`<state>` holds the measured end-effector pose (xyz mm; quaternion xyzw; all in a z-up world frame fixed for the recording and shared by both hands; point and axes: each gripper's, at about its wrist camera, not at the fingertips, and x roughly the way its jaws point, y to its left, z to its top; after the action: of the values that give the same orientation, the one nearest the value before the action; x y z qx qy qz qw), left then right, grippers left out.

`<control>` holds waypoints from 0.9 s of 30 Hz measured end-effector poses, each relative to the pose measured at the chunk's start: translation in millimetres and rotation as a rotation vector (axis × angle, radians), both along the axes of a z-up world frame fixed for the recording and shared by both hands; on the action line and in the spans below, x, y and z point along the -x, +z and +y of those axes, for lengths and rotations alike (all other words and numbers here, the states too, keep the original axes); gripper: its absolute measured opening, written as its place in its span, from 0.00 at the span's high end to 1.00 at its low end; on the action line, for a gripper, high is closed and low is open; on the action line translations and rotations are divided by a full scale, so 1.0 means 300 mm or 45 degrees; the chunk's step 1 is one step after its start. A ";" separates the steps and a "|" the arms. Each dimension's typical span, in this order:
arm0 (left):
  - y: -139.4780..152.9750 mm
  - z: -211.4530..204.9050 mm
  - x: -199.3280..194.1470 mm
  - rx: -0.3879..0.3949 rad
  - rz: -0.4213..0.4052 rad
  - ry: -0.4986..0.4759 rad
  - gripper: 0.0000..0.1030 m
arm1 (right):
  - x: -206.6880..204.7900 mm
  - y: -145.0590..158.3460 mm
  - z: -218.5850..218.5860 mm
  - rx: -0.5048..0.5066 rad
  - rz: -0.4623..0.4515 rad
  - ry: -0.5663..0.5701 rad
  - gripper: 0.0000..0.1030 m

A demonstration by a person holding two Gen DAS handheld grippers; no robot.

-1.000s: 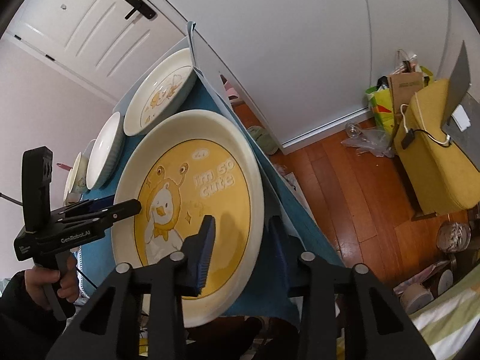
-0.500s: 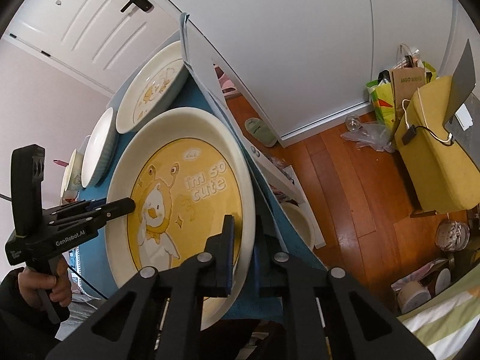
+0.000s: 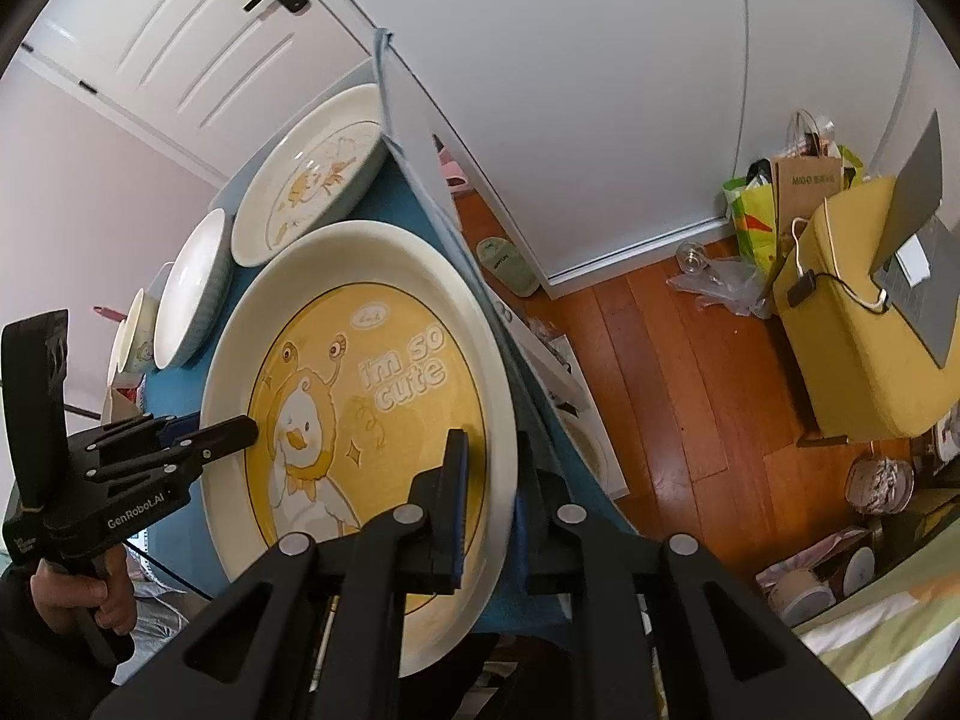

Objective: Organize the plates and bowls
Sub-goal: 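Lift the yellow duck plate with the left gripper and carry it toward the pink dish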

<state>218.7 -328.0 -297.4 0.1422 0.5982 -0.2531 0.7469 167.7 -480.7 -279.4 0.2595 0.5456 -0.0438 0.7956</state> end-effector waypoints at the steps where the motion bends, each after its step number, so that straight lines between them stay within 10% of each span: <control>1: 0.010 0.012 0.003 0.005 -0.004 0.013 0.80 | -0.005 0.008 0.007 0.007 -0.004 0.011 0.87; 16: 0.183 0.472 0.013 0.077 -0.128 0.313 0.80 | -0.150 0.171 0.336 0.054 -0.099 0.312 0.87; 27: 0.126 0.894 0.051 0.043 -0.075 0.504 0.80 | -0.238 0.113 0.731 0.022 -0.056 0.514 0.87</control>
<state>203.5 -59.9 -259.7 0.0166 0.5880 -0.1069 0.8016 239.1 -261.6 -245.5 0.1390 0.5685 0.1177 0.8023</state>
